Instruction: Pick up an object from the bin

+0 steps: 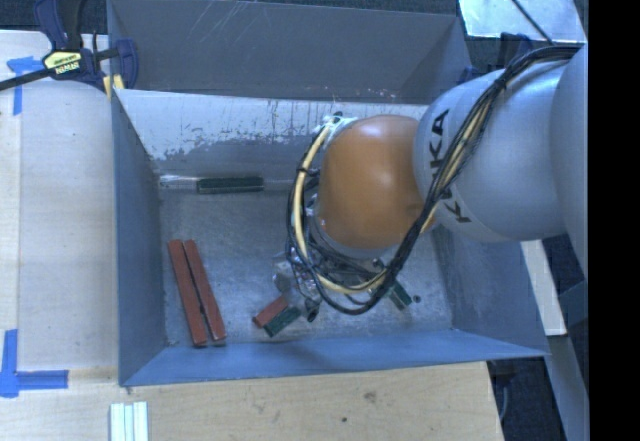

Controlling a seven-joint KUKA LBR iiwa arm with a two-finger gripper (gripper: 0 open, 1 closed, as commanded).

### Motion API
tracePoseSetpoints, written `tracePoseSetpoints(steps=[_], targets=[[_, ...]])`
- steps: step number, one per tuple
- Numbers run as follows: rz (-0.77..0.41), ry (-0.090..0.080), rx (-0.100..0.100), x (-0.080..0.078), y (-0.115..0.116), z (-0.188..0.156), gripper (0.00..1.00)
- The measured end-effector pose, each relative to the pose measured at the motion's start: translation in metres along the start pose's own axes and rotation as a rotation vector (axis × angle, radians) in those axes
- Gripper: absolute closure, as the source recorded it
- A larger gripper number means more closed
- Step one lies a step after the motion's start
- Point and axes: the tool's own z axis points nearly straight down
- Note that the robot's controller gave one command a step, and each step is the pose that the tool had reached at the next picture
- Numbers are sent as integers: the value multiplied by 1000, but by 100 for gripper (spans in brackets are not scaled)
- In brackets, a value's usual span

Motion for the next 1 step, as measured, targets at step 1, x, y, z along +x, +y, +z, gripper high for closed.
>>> tracePoseSetpoints(steps=[1], targets=[[-1,4,-2,0,1,3,0]])
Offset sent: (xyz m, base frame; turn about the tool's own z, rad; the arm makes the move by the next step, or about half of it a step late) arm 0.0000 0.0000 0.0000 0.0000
